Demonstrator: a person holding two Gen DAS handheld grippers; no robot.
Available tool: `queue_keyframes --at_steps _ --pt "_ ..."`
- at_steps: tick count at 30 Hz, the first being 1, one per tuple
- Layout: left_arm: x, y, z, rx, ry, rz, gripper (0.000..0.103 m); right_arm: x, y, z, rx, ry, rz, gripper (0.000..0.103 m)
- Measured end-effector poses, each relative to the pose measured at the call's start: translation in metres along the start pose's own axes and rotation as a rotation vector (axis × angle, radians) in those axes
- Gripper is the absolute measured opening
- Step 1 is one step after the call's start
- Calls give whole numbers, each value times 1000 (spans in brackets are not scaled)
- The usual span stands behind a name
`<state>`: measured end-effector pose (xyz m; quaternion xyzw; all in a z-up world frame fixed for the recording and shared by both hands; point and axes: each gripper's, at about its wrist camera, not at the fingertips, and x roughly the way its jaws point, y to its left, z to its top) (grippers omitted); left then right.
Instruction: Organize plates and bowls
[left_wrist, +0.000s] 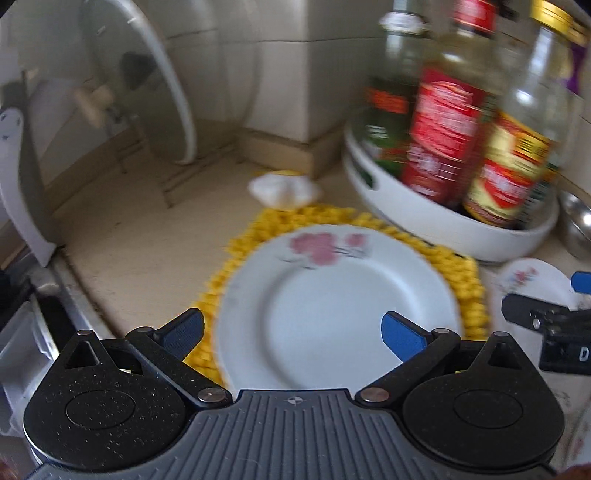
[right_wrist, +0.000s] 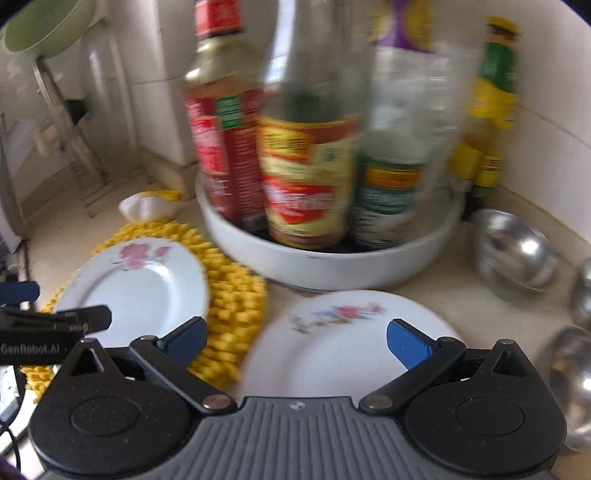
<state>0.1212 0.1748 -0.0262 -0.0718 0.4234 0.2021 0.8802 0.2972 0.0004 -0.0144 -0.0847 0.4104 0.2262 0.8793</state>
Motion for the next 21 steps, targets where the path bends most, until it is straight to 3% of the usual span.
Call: queue_keyframes --at_steps 6,11,15,17,19,21 --pt "24 34 8 -2 40 -46 98 30 23 8 -9 60 46 103" --pt "41 40 9 17 82 -98 94 50 31 8 18 119 84 103" --pt "46 45 10 3 101 -170 91 51 38 9 2 105 92 103" --pt "48 48 10 -2 106 -200 90 47 41 9 5 99 135 103" --pt "50 49 10 -5 110 -222 90 54 43 9 35 158 234 93" --pt "47 52 9 -8 111 -234 90 55 44 8 40 159 241 92"
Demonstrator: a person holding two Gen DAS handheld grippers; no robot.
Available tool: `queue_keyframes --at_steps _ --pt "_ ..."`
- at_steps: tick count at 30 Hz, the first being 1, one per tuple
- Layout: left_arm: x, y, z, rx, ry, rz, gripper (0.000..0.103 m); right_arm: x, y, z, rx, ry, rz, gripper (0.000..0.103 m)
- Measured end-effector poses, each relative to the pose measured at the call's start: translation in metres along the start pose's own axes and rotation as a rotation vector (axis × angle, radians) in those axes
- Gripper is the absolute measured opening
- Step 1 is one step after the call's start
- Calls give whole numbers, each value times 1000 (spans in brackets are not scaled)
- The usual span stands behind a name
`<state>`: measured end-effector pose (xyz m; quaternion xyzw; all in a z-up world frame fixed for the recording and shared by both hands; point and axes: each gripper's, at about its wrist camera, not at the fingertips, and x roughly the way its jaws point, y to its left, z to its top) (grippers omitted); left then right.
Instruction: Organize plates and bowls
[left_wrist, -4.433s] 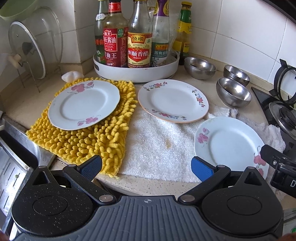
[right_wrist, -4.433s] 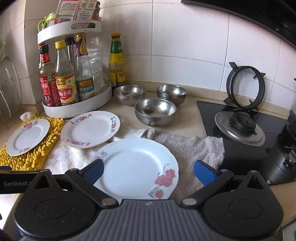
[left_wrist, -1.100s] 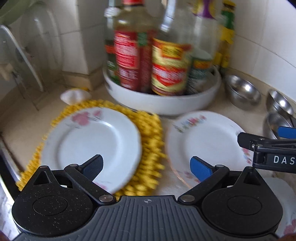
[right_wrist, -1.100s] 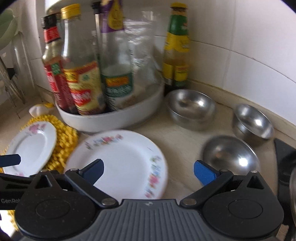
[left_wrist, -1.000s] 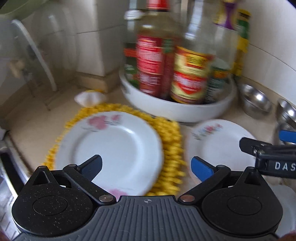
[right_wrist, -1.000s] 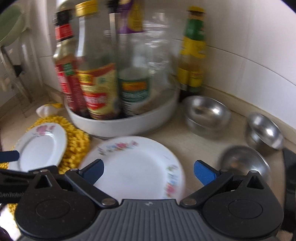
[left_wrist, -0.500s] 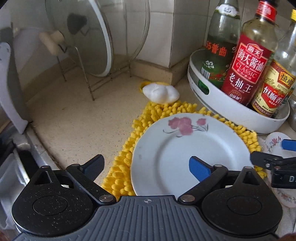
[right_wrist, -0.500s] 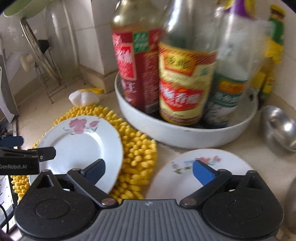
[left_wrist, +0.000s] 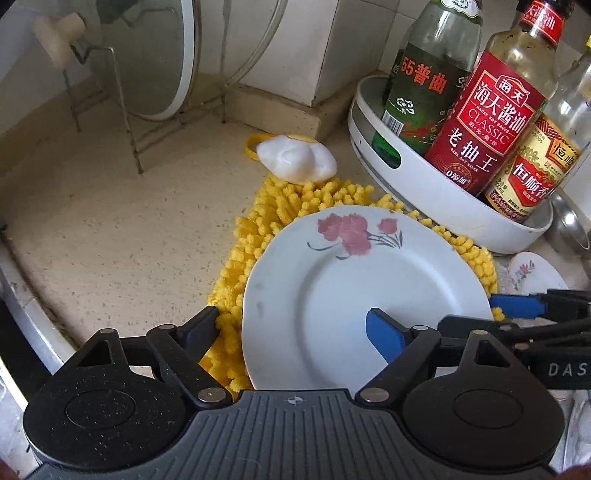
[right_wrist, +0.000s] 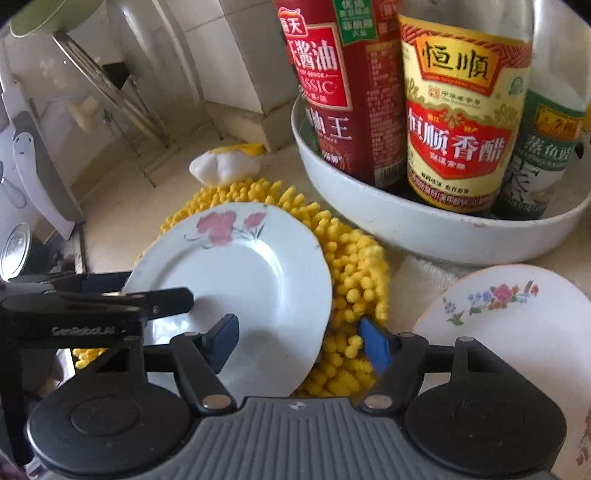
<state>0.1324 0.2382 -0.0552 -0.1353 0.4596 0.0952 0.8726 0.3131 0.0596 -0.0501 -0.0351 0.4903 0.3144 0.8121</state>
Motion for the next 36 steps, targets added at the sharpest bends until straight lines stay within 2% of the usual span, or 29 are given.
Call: queue_keyframes --at_steps 3,7,11,15,17,19,23,29,33,35,36 --pt "-1 0 -2 15 -2 -4 90 1 1 2 -3 5 2 89" --pt "-5 6 -1 15 -9 -15 81 -13 -11 5 45 -2 -13 85" --pt "-7 9 -3 35 -5 -37 81 -34 -8 0 24 -40 -20 85" --pt "-3 5 -2 69 -3 -67 82 -27 -6 -6 46 -2 30 84" --pt "-3 3 0 83 -2 -73 82 -20 -13 -12 78 32 48 80" --pt "-6 3 2 98 -6 -68 78 -24 -12 -15 73 9 57 77" --pt "-14 11 7 110 -31 -60 81 -28 -19 -13 96 3 90 73" --pt "-13 4 13 139 -39 -103 81 -30 -21 -13 111 4 102 73" --pt "0 1 8 143 17 -123 80 -31 -19 -16 101 7 110 73" --pt "1 -2 7 149 12 -122 82 -31 -17 -18 98 3 115 72" --pt "-1 -5 9 156 5 -125 82 -31 -17 -19 97 2 121 68"
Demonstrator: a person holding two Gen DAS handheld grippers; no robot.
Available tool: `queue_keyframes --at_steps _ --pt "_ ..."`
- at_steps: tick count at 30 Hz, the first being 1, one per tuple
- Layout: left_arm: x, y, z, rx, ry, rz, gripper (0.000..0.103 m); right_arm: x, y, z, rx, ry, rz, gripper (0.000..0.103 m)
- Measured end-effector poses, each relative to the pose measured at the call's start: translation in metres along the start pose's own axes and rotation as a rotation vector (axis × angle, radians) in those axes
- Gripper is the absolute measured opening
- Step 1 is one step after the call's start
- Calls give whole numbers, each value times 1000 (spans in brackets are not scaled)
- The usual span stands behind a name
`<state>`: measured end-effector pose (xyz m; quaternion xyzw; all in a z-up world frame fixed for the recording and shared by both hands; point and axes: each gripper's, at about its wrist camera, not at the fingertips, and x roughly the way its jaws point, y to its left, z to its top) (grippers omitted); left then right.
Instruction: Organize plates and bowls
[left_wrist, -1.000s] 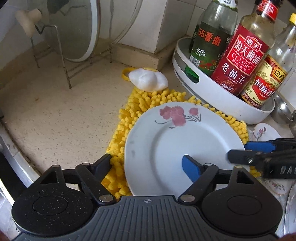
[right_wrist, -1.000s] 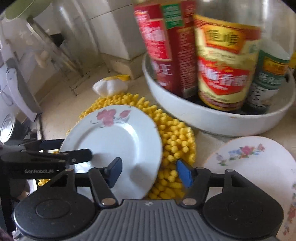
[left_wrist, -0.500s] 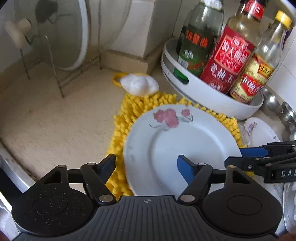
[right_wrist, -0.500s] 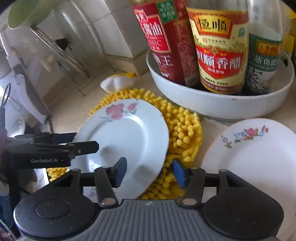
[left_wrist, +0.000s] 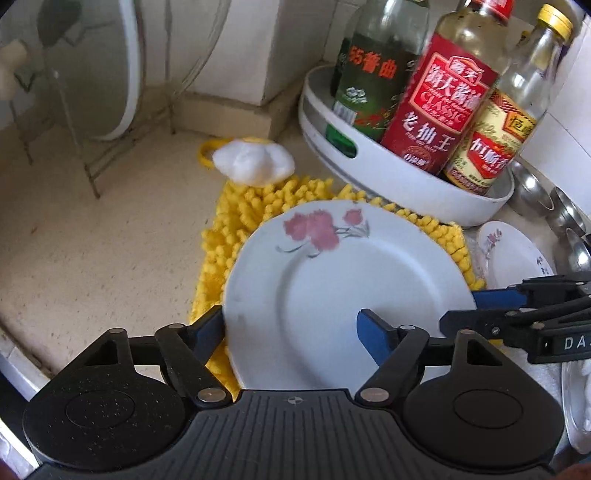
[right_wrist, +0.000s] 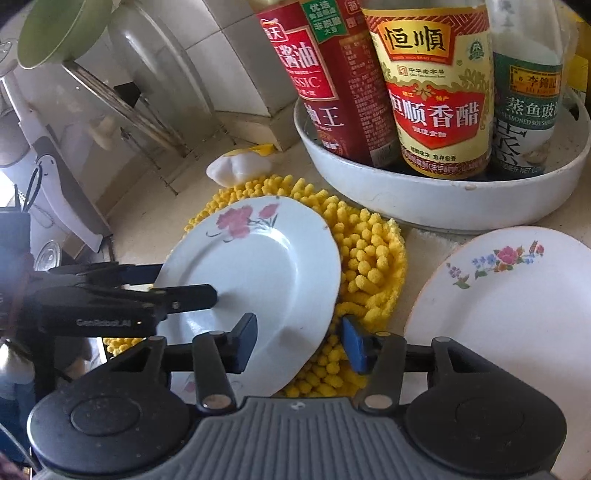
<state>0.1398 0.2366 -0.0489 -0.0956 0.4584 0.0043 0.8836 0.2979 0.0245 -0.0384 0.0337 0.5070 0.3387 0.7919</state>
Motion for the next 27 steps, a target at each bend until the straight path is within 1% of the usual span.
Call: queue_keyframes --at_steps 6,9,10,12,13,14,16,19,22,27 --pt "0 6 4 -2 -4 -14 82 -4 -7 1 56 -12 33 60" --pt "7 1 4 28 0 -6 89 -4 1 1 2 -17 16 60" --pt "9 -2 4 35 -3 -2 92 1 1 3 12 -4 18 60" --pt "10 -5 4 56 -12 -3 93 10 -7 5 51 1 37 59" --pt "11 -3 4 54 -19 -12 92 10 -12 6 85 -8 55 56" --pt "12 0 4 42 -24 -25 91 10 -14 7 91 -5 53 53" --pt "10 4 5 17 -32 -18 80 8 -12 5 71 -13 39 52" --pt "4 7 6 -11 -40 -1 73 6 -3 5 40 -23 7 52" --pt "-6 6 5 -15 -60 4 70 2 1 4 26 -28 2 52" --pt "-20 2 6 -7 -98 -1 70 -4 2 4 38 -47 4 52"
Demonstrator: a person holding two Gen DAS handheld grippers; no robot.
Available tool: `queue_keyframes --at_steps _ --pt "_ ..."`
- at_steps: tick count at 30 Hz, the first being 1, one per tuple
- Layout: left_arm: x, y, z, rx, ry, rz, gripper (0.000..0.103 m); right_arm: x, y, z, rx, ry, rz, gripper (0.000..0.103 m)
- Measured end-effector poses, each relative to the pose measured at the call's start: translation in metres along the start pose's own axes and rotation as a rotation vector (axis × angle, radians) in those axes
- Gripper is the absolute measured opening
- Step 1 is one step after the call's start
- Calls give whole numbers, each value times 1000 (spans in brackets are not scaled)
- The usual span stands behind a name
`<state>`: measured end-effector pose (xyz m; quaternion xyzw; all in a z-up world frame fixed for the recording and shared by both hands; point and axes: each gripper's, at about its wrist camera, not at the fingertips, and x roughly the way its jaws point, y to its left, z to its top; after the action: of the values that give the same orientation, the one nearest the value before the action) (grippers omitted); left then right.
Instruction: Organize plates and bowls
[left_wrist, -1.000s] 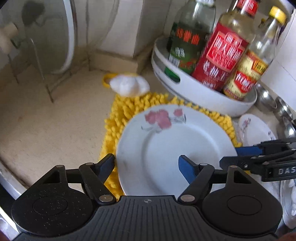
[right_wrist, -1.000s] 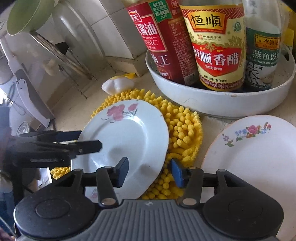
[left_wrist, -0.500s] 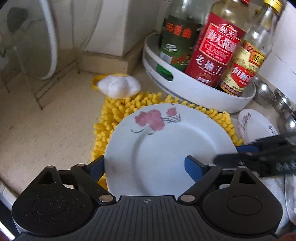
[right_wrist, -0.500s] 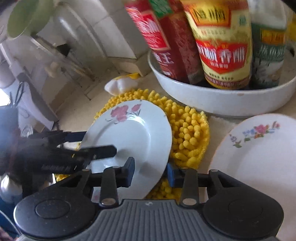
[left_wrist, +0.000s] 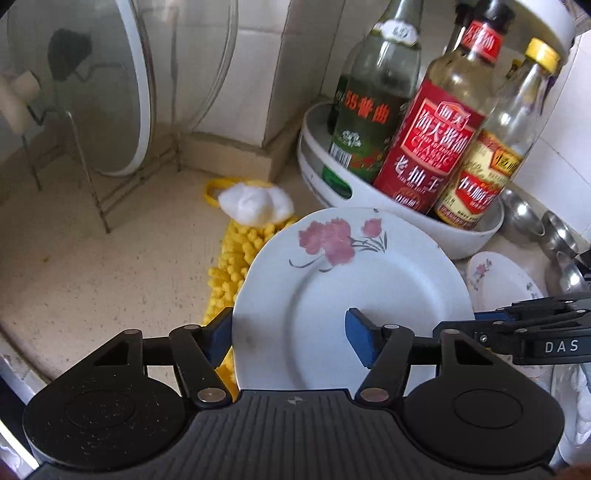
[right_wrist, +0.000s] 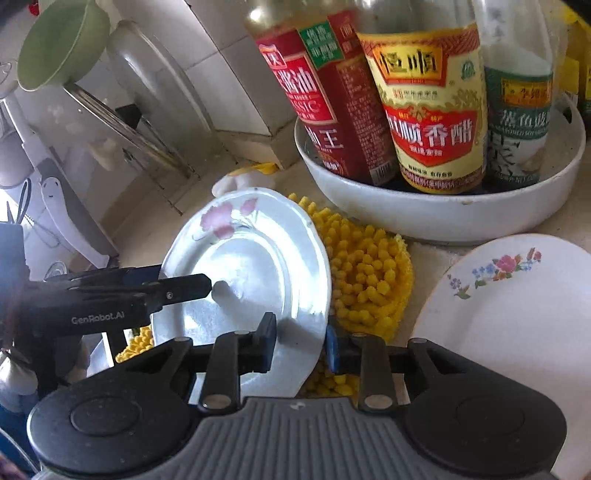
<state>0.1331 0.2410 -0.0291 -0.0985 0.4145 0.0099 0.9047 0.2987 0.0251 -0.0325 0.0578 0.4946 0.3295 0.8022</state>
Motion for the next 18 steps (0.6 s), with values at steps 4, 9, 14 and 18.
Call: queue_keyframes --at_steps 4,9,14,18 --pt "5 0 -2 -19 24 -5 70 2 -8 -3 60 6 23 52" --pt "3 -7 -5 -11 21 -33 70 -6 -11 -7 75 -12 4 52" --pt "-4 -18 0 14 -2 -50 70 -27 -17 -10 106 -49 4 52" --pt "-11 -36 4 42 -22 -57 71 -46 -22 -12 119 -84 6 52"
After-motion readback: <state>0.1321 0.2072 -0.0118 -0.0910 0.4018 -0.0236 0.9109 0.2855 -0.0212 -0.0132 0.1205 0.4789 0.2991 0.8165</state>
